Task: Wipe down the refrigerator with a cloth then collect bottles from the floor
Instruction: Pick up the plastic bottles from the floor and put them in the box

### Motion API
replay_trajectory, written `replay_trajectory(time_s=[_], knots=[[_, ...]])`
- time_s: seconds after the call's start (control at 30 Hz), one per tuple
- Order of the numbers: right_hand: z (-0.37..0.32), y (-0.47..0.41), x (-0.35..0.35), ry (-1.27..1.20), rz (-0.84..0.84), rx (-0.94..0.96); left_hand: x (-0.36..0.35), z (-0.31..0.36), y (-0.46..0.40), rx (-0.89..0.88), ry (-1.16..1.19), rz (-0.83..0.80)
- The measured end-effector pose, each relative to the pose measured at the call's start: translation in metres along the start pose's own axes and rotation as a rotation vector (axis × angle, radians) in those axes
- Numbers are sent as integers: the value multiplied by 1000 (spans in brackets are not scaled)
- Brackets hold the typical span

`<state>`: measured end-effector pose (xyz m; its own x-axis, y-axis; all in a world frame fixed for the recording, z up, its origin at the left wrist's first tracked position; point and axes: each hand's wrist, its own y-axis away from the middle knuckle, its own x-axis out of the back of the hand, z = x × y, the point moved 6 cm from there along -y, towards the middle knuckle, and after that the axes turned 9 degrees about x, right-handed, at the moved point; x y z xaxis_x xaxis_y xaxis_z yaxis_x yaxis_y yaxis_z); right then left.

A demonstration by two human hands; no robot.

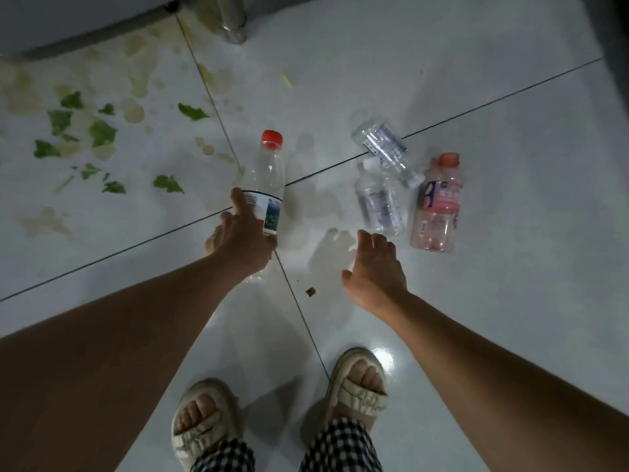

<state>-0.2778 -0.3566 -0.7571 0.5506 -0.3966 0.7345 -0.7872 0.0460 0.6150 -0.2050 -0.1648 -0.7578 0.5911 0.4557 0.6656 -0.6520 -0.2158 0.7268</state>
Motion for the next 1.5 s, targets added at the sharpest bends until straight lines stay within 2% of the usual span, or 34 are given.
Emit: replay_trajectory(time_s=[0.2,0.4,0.63,0.93,1.07,1.2,1.5], knots=[[69,10,42,-84,34,-153,-17,66,30,-41,12,-8],[122,-6,49,-141,79,-234,-46,111,30,-86,-39,-24],[175,-44,27,-142,289,-401,-82,135,-4,-204,-134,-15],[202,-62,2,-267,348,-488,-87,138,-28,-272,-247,69],[194,-40,19,-316,337,-476,-73,146,-8,-297,-280,63],[176,2,58,-262,312,-401,-44,166,34,-331,-320,58],[133,141,199,-169,306,-373,77,246,178,-513,-438,73]])
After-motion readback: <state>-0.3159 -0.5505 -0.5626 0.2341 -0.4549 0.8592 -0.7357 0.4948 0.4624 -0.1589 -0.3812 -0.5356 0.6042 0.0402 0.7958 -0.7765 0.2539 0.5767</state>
